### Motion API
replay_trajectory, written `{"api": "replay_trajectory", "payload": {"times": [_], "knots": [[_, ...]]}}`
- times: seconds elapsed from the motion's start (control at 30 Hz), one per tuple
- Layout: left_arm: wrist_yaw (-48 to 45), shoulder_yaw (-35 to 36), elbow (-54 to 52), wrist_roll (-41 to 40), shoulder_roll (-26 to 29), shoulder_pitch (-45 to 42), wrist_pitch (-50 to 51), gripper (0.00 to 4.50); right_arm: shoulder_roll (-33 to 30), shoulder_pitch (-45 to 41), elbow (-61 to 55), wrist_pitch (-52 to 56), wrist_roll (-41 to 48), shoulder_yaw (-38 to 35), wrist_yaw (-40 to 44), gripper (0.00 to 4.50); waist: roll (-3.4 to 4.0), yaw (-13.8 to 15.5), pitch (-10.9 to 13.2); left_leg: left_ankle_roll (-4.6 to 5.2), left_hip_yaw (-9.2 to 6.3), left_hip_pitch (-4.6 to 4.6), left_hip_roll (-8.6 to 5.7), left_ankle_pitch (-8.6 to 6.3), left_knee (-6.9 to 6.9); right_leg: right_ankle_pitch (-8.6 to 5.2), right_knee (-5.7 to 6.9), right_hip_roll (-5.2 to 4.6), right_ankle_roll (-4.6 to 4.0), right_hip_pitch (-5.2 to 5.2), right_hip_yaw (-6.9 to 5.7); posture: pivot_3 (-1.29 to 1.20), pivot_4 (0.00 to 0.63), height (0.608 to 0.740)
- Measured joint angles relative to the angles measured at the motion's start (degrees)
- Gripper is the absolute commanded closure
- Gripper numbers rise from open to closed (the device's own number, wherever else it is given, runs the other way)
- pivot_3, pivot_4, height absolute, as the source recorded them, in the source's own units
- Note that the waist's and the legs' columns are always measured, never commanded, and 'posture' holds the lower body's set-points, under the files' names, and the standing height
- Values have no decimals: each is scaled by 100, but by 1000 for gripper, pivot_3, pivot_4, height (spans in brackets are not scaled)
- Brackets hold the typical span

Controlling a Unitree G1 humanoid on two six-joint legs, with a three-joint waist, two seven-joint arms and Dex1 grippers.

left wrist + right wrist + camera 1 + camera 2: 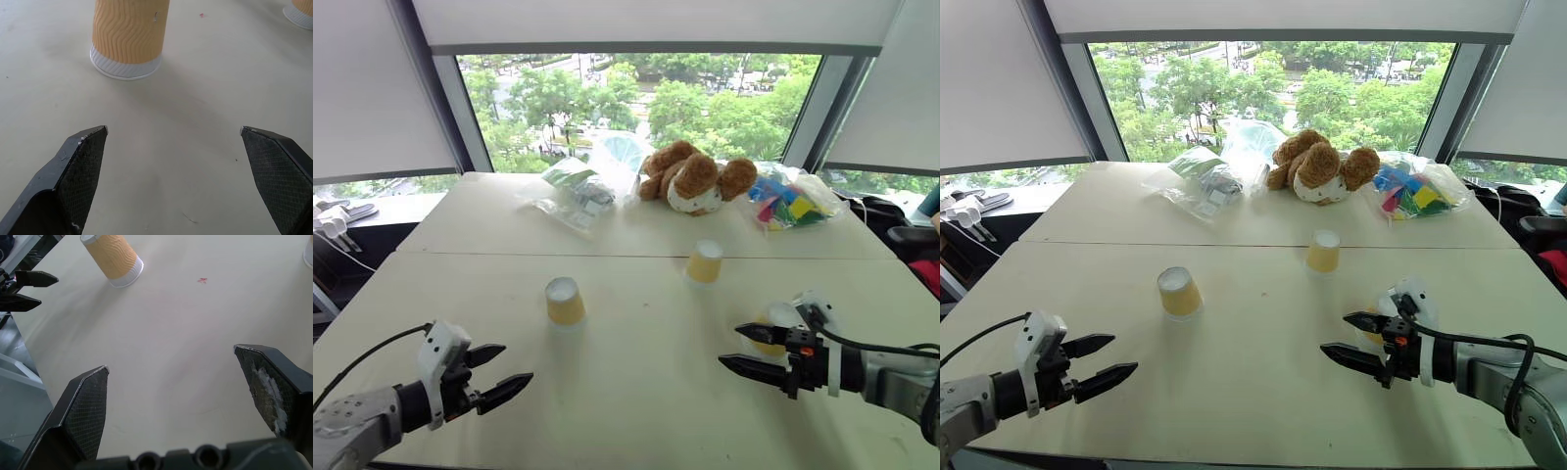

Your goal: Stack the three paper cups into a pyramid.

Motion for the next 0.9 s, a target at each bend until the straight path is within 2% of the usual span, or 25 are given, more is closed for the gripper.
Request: {"api": "replay_trajectory", "payload": {"times": [0.27, 0.63, 0.77, 0.9], "knots": [[51, 0, -26, -110, 1, -106, 41, 0, 88, -59, 2, -26, -15, 105, -46, 54, 0, 1, 0, 0, 0, -3, 0, 0, 0, 0, 0, -1, 0, -3, 0, 0, 150, 740], [28, -117, -30, -262, 216, -765, 263, 0, 282, -177, 47, -134, -19, 101, -287, 54, 0, 2, 0, 0, 0, -9, -1, 0, 1, 1, 0, 1, 1, -8, -1, 0, 150, 740], [-243, -138, 3, -584, 477, -1228, 496, 0, 449, -131, 34, -265, -20, -147, -550, 54, 1, 4, 0, -1, 0, -18, -3, 1, 1, 1, 0, 1, 2, -17, -1, 0, 150, 740], [-589, -305, 119, -734, 895, -1793, 697, 0, 681, -90, -60, -394, 13, -848, -1078, 54, 1, 0, 1, -3, -1, -26, -8, 2, 2, 2, 1, 2, 3, -21, -2, 0, 150, 740]]}}
